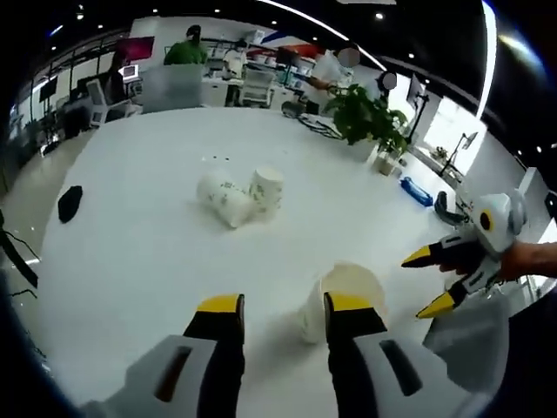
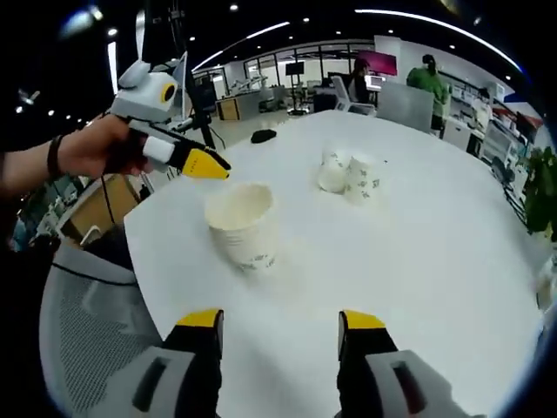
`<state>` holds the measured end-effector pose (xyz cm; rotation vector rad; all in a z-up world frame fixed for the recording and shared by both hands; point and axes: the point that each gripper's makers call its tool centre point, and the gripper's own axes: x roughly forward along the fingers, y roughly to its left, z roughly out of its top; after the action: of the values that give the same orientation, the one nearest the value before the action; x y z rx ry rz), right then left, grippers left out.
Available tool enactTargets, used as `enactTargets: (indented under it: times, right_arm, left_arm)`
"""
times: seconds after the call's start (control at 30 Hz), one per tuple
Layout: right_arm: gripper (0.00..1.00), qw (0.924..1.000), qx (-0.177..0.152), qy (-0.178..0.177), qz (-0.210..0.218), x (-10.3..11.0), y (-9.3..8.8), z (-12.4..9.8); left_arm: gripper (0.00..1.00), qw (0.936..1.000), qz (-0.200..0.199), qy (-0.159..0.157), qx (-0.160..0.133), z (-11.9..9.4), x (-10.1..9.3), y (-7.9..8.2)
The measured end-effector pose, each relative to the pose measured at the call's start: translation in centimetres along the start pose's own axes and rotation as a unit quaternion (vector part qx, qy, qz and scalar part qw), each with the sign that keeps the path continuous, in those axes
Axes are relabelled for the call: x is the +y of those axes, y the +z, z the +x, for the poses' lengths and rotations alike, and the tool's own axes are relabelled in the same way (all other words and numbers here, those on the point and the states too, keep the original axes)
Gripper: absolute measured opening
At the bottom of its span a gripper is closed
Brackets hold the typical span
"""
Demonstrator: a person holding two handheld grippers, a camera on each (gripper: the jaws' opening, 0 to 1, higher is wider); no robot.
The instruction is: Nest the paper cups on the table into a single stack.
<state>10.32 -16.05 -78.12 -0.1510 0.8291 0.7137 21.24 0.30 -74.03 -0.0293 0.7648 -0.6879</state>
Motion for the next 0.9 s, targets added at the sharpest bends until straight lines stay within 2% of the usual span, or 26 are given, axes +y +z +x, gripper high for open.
enactTargets:
  times: [0.07, 0.17, 0.23, 0.37, 0.53, 0.67, 0.7, 0.83, 0.9]
  right_arm:
    - [0.57, 1.0000, 0.001, 0.000, 0.008, -0.1, -0.9, -0.7]
    - [0.61, 0.9999, 0.006, -0.003, 0.013, -0.1, -2.1, -1.3]
    - [0.61, 0.9997, 0.010, -0.007, 0.020, 0.3, -2.5, -2.5]
    - [0.63, 0.9980, -0.005, -0.010, 0.062, 0.2, -2.9, -2.9]
    - [0.63, 0.9963, -0.010, -0.016, 0.083, 0.2, -3.8, -3.4]
    - [0.63, 0.9950, -0.010, -0.012, 0.099, 0.3, -4.5, -3.8]
    - [0.62, 0.9950, -0.006, -0.014, 0.098, 0.3, -4.6, -3.9]
    - [0.62, 0.9924, -0.009, -0.027, 0.119, -0.3, -5.0, -4.4]
    - [0.62, 0.9916, -0.009, -0.031, 0.125, -0.6, -5.3, -4.5]
  left_arm:
    - [0.39, 0.9999, 0.010, -0.001, 0.001, 0.4, 0.2, 0.6]
    - [0.42, 0.9995, 0.032, 0.006, 0.002, 1.7, 1.8, 2.0]
    - [0.44, 0.9990, 0.045, 0.006, 0.001, 2.1, 2.2, 2.6]
    - [0.47, 0.9964, 0.085, 0.008, 0.006, 3.7, 3.2, 4.2]
    - [0.53, 0.9957, 0.093, -0.004, 0.000, 5.8, 5.2, 7.3]
    - [0.58, 0.9903, 0.139, -0.002, 0.012, 8.0, 6.7, 9.4]
    - [0.59, 0.9886, 0.150, -0.008, 0.014, 8.7, 6.5, 9.8]
    - [0.64, 0.9849, 0.169, -0.021, 0.034, 11.1, 7.0, 10.2]
    - [0.69, 0.9796, 0.195, -0.030, 0.040, 12.6, 7.0, 10.5]
